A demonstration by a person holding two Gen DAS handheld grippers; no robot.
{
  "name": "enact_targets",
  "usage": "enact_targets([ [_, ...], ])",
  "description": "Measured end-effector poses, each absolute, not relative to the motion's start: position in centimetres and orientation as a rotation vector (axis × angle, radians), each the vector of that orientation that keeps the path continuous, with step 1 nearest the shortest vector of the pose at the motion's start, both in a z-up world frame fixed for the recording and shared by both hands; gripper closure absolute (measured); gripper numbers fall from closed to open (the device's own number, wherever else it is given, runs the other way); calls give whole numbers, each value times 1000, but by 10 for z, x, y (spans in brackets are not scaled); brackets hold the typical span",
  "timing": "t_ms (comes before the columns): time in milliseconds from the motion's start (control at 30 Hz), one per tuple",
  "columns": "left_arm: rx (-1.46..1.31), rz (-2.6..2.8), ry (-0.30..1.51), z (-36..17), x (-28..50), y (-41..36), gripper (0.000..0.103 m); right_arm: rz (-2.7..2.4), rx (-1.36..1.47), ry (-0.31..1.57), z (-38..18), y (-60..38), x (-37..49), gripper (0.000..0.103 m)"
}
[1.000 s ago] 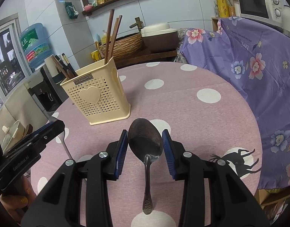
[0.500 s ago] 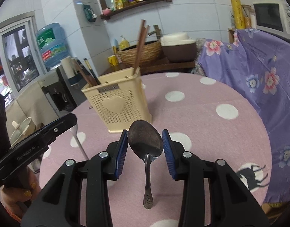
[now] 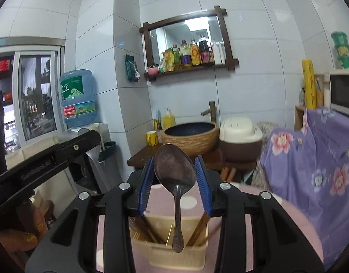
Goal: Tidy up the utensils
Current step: 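Carry both spoons above the holder and lower them in, then open both tools to release the spoons into the holder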
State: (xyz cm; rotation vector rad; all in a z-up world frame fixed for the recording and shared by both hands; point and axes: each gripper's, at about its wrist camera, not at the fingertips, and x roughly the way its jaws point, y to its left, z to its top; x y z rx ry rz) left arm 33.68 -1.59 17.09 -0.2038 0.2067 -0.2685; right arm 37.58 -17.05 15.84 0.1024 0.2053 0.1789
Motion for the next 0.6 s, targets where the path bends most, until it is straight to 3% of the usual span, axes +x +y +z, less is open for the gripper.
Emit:
enact_targets([
  [300,-182,-291,284,96,340,-27,68,150,64,316,80,-159,403,66],
  [600,-174,-274,385,52,345,-20,68,129,38,383,36,-154,396,66],
])
